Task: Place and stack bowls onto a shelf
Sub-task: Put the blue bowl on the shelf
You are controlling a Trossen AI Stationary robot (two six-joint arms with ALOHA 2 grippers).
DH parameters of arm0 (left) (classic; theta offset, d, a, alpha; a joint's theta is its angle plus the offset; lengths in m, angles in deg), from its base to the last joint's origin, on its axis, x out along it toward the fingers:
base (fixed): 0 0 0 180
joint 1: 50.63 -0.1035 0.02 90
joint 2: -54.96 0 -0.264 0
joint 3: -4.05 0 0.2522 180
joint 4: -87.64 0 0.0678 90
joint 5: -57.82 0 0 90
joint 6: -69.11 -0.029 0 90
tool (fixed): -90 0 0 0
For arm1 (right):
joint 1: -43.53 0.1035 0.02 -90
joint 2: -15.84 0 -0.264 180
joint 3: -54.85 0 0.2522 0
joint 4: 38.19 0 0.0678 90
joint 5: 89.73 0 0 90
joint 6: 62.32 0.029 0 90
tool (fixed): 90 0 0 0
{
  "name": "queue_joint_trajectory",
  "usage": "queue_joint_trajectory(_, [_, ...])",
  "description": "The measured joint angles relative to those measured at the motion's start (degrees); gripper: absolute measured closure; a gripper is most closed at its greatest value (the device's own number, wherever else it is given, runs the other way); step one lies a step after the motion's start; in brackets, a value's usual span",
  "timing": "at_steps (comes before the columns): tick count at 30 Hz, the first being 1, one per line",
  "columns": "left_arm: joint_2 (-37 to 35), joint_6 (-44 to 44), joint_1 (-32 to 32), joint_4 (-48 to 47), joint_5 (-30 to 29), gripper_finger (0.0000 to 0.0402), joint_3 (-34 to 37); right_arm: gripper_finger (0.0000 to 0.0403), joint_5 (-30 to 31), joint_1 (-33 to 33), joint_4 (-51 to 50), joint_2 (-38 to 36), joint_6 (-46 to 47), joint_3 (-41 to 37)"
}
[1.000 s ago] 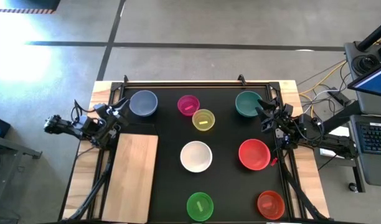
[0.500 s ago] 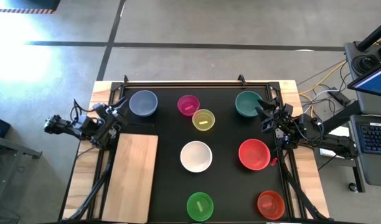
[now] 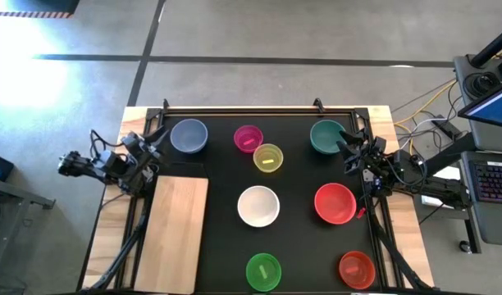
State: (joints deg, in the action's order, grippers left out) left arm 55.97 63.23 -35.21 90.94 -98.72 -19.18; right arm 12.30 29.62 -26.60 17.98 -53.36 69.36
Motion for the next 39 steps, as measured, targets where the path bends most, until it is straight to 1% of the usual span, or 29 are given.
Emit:
queue_joint_trajectory(2, [1.0,0.1,0.0,-4.0,-0.1,0.0257,-2.3,0.0183,0.0,0.0,0.0,0.0,0.0,0.0])
queue_joint_trajectory(4, [2.7,2.9,0.0,-11.6,-0.8,0.0257,-5.6,0.0183,0.0,0.0,0.0,0.0,0.0,0.0])
queue_joint_trajectory(7, [6.1,12.5,-0.1,-26.1,-1.5,0.0258,-12.1,0.0183,0.0,0.0,0.0,0.0,0.0,0.0])
queue_joint_trajectory(12, [14.1,34.4,-0.2,-55.3,-1.4,0.0258,-24.2,0.0184,0.0,0.0,0.0,0.0,0.0,0.0])
queue_joint_trajectory(14, [17.7,40.8,-0.3,-63.5,-0.4,0.0258,-28.7,0.0183,0.0,0.0,0.0,0.0,0.0,0.0])
queue_joint_trajectory(16, [21.2,44.0,-0.4,-67.9,1.0,0.0258,-32.5,0.0183,0.0,0.0,0.0,0.0,0.0,0.0])
queue_joint_trajectory(20, [27.6,44.3,-1.4,-73.0,5.6,0.0258,-38.6,0.0184,0.0,0.0,0.0,0.0,0.0,0.0])
queue_joint_trajectory(22, [30.6,44.3,-2.5,-74.6,6.9,0.0258,-40.7,0.0183,0.0,0.0,0.0,0.0,0.0,0.0])
queue_joint_trajectory(25, [34.5,44.2,-5.3,-77.5,7.8,0.0258,-42.9,0.0183,0.0,0.0,0.0,0.0,0.0,0.0])
queue_joint_trajectory(27, [36.6,43.9,-8.4,-78.1,10.4,0.0258,-43.8,0.0183,0.0,0.0,0.0,0.0,0.0,0.0])
queue_joint_trajectory(32, [41.7,37.3,-19.0,-76.5,23.3,0.0258,-44.7,0.0183,0.0,0.0,0.0,0.0,0.0,0.0])
queue_joint_trajectory(34, [44.0,33.2,-24.3,-75.2,28.1,0.0258,-45.0,0.0183,0.0,0.0,0.0,0.0,0.0,0.0])
queue_joint_trajectory(39, [49.8,22.1,-38.6,-69.5,42.4,0.0258,-46.2,0.0183,0.0,0.0,0.0,0.0,0.0,0.0])
